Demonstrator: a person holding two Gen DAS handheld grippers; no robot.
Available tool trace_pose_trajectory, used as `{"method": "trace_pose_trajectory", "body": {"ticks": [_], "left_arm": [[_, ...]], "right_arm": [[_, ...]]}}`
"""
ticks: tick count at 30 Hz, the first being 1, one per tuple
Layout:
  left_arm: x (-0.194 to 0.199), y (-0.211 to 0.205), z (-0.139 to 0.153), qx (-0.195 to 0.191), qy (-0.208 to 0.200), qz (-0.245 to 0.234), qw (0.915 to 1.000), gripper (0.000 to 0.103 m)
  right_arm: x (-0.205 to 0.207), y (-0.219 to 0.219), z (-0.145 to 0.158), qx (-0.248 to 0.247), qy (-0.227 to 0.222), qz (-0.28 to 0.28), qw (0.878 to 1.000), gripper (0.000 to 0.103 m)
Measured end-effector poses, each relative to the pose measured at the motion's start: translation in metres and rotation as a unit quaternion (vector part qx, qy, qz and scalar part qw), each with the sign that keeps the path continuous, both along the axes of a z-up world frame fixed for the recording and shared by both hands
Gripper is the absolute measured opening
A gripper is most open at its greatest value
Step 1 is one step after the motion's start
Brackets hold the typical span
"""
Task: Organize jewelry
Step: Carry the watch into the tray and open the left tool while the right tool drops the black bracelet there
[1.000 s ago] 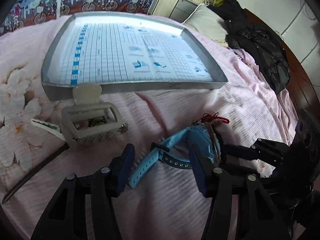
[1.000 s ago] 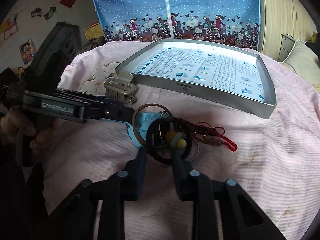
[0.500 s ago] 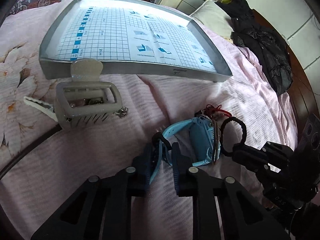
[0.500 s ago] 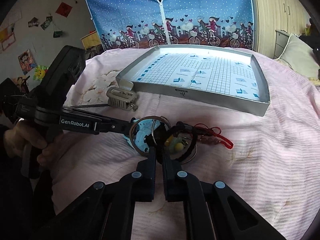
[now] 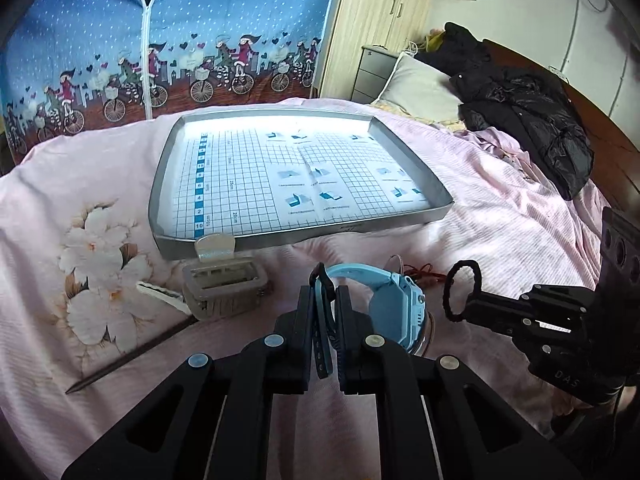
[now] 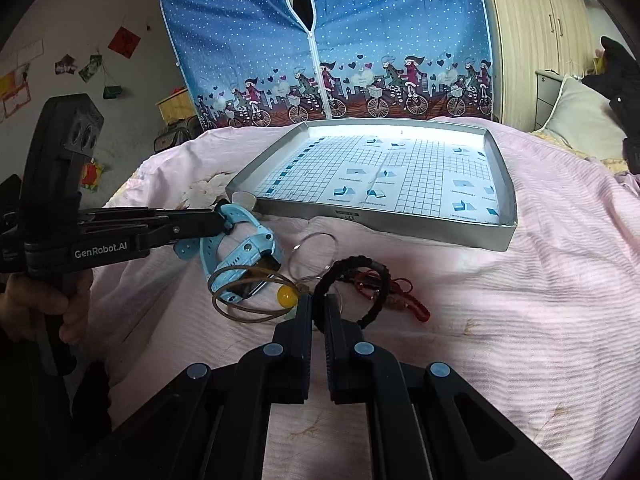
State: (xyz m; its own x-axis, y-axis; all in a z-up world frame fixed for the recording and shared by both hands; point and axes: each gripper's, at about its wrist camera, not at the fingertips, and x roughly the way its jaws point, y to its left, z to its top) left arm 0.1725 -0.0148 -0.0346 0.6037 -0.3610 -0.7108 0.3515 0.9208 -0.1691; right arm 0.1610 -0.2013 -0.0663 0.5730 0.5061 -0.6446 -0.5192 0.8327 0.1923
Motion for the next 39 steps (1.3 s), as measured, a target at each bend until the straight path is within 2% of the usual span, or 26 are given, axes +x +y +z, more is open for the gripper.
{"method": "trace_pose_trajectory", "body": {"ticks": [9,11,16,19,22,26,30,36,39], "left_arm": [[-0.009,-0.003,0.002,0.007,0.039,-0.017,0.999,0.007],[-0.013,-0.004,0.004,-0.001,0.042,-0.019,0.9989,0.007],[-0.025,-0.004,0.025,-0.034,0.009,-0.026,0.9991,0.007],[-0.023,-0.001,0.036,-0.054,-0.019,-0.008,0.9983,0.007],[-0.008,0.005,0.041,-0.078,-0.035,0.021,0.9961,0.007],[0.022,0.012,0.046,-0.091,-0.056,0.06,0.9924,0.007],[0.062,0.024,0.043,-0.118,-0.041,0.118,0.9851,0.007],[0.099,0.038,0.016,-0.116,-0.025,0.149,0.9817,0.007],[0.102,0.039,0.001,-0.086,-0.021,0.142,0.9859,0.007]], "right_arm": [[0.001,-0.002,0.0,-0.001,0.0,-0.003,1.0,0.006],[-0.001,0.0,0.0,-0.003,-0.002,-0.003,1.0,0.006],[-0.006,-0.002,0.005,0.001,-0.017,-0.01,1.0,0.006],[-0.006,-0.004,0.009,0.013,-0.026,-0.018,0.999,0.006],[0.0,-0.001,0.014,0.013,-0.036,-0.023,0.999,0.006],[0.023,0.01,0.02,0.022,-0.048,-0.032,0.998,0.006],[0.055,0.023,0.022,0.054,-0.056,-0.039,0.996,0.006],[0.101,0.028,0.005,0.081,-0.037,-0.052,0.995,0.006],[0.108,0.026,-0.011,0.083,-0.01,-0.057,0.995,0.006]]}}
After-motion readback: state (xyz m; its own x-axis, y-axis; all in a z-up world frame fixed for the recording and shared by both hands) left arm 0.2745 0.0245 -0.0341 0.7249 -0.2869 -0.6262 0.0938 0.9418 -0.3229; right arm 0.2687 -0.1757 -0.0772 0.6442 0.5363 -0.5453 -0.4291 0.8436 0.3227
